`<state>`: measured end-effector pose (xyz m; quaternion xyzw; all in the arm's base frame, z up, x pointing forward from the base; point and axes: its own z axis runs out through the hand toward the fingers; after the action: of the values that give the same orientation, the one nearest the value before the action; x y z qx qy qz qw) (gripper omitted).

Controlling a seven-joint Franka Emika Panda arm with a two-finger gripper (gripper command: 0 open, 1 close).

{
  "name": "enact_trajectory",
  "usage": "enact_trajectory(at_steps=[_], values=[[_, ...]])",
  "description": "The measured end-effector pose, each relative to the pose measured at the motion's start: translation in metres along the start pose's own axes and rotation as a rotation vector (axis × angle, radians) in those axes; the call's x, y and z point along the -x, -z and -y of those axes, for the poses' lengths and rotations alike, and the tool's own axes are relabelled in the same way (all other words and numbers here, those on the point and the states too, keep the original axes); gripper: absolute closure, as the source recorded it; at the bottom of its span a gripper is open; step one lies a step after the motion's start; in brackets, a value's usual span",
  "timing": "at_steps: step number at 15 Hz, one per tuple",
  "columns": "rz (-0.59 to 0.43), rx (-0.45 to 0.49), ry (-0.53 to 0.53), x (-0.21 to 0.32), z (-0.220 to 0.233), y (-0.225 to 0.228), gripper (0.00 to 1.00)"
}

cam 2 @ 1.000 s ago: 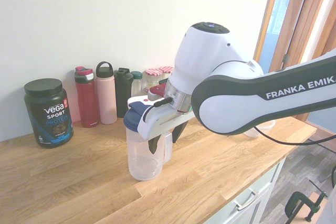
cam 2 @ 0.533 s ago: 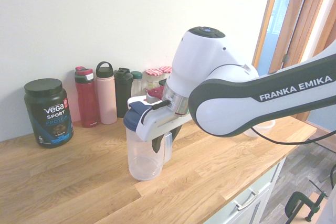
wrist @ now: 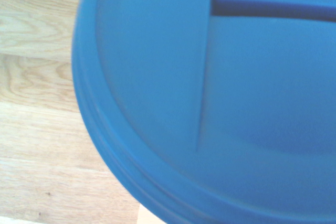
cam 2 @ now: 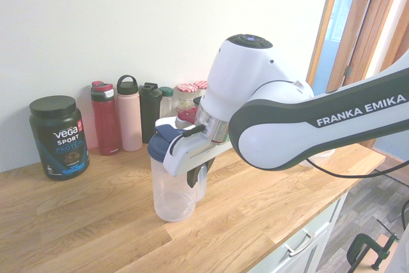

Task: Pour me some water

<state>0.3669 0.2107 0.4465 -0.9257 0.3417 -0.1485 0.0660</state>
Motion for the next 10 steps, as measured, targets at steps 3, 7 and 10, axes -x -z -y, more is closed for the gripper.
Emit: enact_trajectory(at_steps=[3,7,10], values=[[-0.002,-0.008,-0.022,-0.005,-0.008,0.010,1.00],[0.001,-0.020,0.007,-0.005,-0.045,0.063,1.00],[0.027,-0.031,0.075,-0.014,-0.091,0.111,1.00]])
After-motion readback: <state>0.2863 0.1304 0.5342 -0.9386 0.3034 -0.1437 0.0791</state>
